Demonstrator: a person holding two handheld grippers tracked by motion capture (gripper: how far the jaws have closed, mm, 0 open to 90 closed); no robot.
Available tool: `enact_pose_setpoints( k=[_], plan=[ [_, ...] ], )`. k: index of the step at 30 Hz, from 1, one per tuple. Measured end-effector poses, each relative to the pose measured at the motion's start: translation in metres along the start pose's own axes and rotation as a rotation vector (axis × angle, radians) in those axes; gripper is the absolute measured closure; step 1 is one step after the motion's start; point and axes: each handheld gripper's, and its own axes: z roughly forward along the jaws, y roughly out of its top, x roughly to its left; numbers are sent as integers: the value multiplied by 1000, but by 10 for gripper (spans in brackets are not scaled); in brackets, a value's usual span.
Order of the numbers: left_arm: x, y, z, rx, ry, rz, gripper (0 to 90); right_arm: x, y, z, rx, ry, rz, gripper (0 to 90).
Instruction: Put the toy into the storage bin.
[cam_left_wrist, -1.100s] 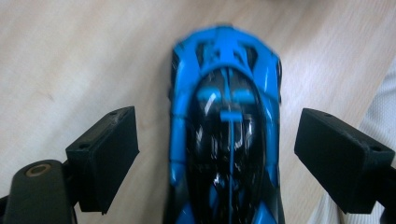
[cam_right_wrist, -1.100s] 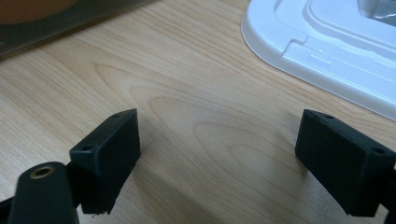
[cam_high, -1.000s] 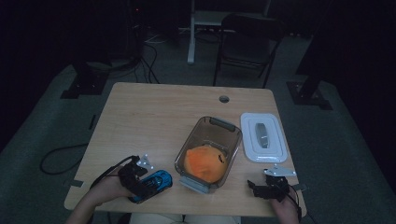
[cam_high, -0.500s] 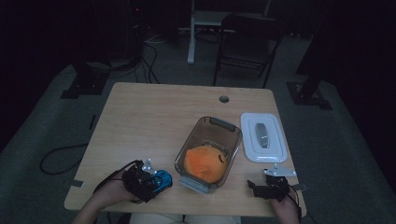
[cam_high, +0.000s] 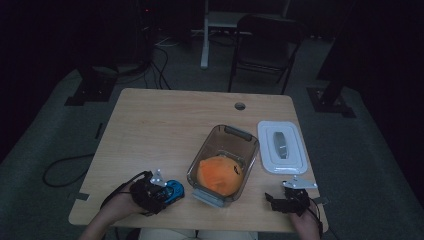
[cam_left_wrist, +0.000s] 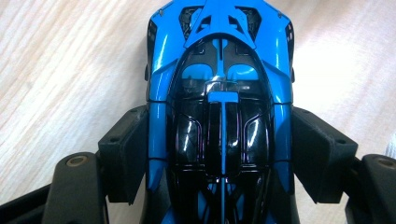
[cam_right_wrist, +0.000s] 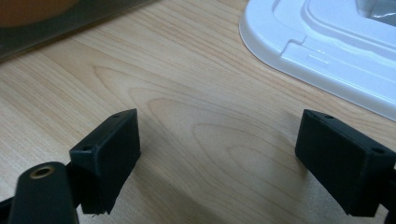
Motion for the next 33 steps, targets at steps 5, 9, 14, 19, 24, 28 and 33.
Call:
enact_pose_setpoints(
  k=[5,9,14,19,24,28,33],
  plan=[
    [7,0,-4,-14,8,-20,287,0,0,0,-1,1,1,135],
    [13,5,-15,-40,16,-26,288,0,0,0,1,-1,1,135],
    [17,13,-26,-47,23,-16,288,0,0,0,-1,1,5,135],
    [24,22,-38,-59,33,-25,288,3,1,1,-1,3,-6,135],
    [28,33,-48,-61,48,-27,288,12,6,4,-13,22,-20,135],
    [32,42,-57,-66,67,-26,288,31,16,10,-19,50,-65,129],
    [37,53,-72,-63,92,-14,288,54,30,18,-51,93,-109,127]
  ],
)
